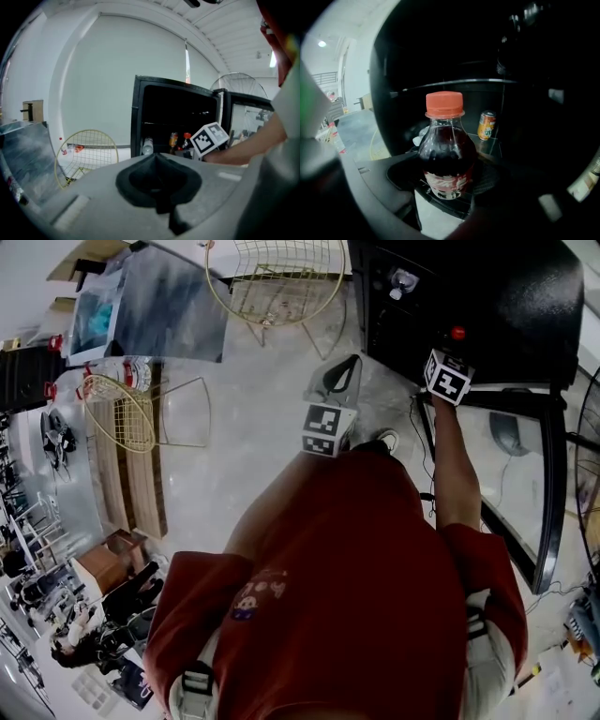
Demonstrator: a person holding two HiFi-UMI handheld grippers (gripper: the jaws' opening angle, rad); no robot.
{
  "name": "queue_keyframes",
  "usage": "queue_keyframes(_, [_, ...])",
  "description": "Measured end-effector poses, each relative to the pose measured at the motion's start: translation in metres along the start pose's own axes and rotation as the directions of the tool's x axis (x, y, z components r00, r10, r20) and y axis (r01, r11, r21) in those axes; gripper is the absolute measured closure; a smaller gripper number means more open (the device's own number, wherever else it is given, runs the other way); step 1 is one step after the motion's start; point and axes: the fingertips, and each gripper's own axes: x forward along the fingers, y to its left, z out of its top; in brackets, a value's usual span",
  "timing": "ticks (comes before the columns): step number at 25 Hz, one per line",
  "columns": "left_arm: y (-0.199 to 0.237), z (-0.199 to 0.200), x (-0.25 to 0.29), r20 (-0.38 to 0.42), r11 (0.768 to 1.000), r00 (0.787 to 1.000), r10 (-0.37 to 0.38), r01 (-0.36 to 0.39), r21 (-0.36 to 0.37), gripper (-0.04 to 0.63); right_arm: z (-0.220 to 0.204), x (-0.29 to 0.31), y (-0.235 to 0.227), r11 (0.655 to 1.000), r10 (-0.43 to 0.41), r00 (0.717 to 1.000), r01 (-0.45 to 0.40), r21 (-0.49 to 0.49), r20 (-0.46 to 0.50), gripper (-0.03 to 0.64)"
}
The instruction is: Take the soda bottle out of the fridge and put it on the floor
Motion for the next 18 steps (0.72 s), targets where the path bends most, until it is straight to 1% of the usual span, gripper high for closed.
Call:
queue_keyframes(9, [0.02,-0.006,-0.005,0.005,1.0,1.0,0.004,-0.004,-0.026,0.597,-0.009,-0.051,0.044,0.998,0.058,0.998,-0.057,-0.035,0.01,0.313])
queue_keyframes(13, [0.032,-0.007,-0.007,0.001,0.999,1.0,0.004,-0.004,-0.038,0.597,0.0,-0.07,0.065,0.995,0.085,0.996,-0.084,-0.046,0.028,0.313])
queue_keyframes(18, [0.054,-0.009,-0.018,-0.014,0.998,1.0,0.02,-0.021,-0.051,0.597,0.015,-0.098,0.087,0.993,0.109,0.992,-0.107,-0.049,0.056,0.313])
